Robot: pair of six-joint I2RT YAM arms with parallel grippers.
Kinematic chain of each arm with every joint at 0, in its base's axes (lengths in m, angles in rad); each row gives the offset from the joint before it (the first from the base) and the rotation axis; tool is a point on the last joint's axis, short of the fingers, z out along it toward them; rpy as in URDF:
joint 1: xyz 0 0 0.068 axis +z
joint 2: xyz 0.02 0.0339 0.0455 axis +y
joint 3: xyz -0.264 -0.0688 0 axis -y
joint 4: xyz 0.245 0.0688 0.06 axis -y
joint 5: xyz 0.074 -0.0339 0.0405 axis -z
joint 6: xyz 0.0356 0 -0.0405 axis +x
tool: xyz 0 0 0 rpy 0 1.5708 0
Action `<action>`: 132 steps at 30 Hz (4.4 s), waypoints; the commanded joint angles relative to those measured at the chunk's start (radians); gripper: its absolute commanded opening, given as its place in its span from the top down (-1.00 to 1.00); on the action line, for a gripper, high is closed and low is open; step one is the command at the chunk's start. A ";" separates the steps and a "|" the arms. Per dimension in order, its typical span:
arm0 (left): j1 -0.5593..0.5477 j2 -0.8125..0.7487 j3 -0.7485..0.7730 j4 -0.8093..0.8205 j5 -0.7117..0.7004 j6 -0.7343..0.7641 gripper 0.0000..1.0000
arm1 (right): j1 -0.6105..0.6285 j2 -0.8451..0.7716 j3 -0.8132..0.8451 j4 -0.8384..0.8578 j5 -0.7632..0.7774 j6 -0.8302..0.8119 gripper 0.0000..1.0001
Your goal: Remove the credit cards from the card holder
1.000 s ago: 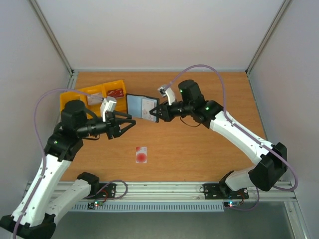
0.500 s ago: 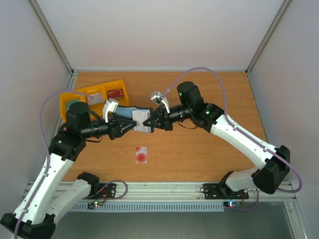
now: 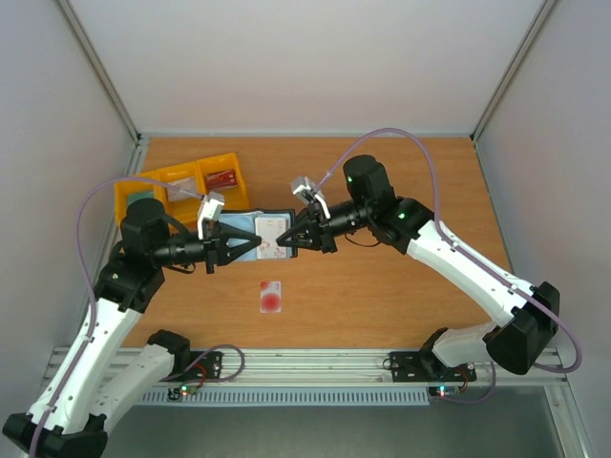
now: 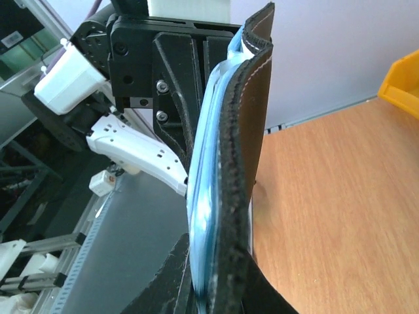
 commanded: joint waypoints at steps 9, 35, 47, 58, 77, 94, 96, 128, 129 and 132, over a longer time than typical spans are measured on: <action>-0.007 -0.020 -0.022 0.150 0.053 -0.068 0.99 | 0.007 -0.014 0.020 -0.004 -0.068 -0.055 0.47; 0.003 -0.047 -0.010 0.098 0.041 -0.007 0.99 | -0.120 -0.042 -0.011 -0.090 -0.167 -0.098 0.97; 0.003 -0.046 -0.028 0.133 0.057 -0.005 0.99 | -0.121 -0.040 -0.013 -0.056 -0.189 -0.064 0.59; 0.003 -0.041 -0.046 0.183 0.044 -0.038 0.99 | -0.102 -0.023 -0.014 -0.002 -0.194 -0.015 0.26; 0.003 -0.052 -0.008 0.100 0.090 0.010 0.99 | -0.142 -0.035 -0.034 -0.045 -0.203 -0.063 0.98; 0.001 -0.037 -0.082 0.287 0.047 -0.101 0.91 | -0.129 -0.040 -0.012 -0.076 -0.231 -0.076 0.98; 0.002 -0.036 -0.083 0.300 0.053 -0.113 0.99 | -0.129 -0.040 -0.009 -0.081 -0.228 -0.080 0.98; -0.049 0.012 -0.148 0.380 0.100 -0.168 0.47 | -0.127 -0.054 0.014 -0.081 -0.272 -0.094 0.98; -0.050 0.013 -0.147 0.381 0.104 -0.169 0.51 | -0.127 -0.053 0.014 -0.082 -0.271 -0.093 0.97; -0.050 0.008 -0.138 0.377 0.107 -0.175 0.79 | -0.128 -0.052 0.012 -0.085 -0.267 -0.099 0.98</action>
